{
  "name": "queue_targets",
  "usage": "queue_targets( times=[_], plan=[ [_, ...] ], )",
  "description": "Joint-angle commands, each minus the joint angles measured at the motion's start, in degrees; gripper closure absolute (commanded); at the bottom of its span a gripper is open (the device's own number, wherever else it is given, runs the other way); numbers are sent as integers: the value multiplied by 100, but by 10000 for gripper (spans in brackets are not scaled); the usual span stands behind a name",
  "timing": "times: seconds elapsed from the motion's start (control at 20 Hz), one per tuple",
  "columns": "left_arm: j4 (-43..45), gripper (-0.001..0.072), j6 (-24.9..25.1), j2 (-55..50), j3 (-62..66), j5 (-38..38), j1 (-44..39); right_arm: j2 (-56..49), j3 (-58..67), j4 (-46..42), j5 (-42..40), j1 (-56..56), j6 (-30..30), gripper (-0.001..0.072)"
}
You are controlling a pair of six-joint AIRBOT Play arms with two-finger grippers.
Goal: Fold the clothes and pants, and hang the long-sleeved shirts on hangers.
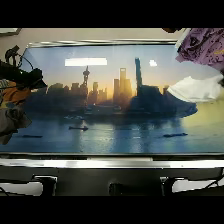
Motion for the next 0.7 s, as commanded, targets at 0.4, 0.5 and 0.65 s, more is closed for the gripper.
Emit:
queue_targets(
  times=[0.4,0.5,0.65],
  plan=[
    [284,689,2,4,4,-293,4,1832,-4282,-2577,-332,-918,1119,684],
    [284,689,2,4,4,-293,4,2151,-4990,-2579,-181,-918,1429,683],
    [282,689,4,4,4,-293,4,2361,-5611,-2704,-184,-918,1585,682]
  ],
)
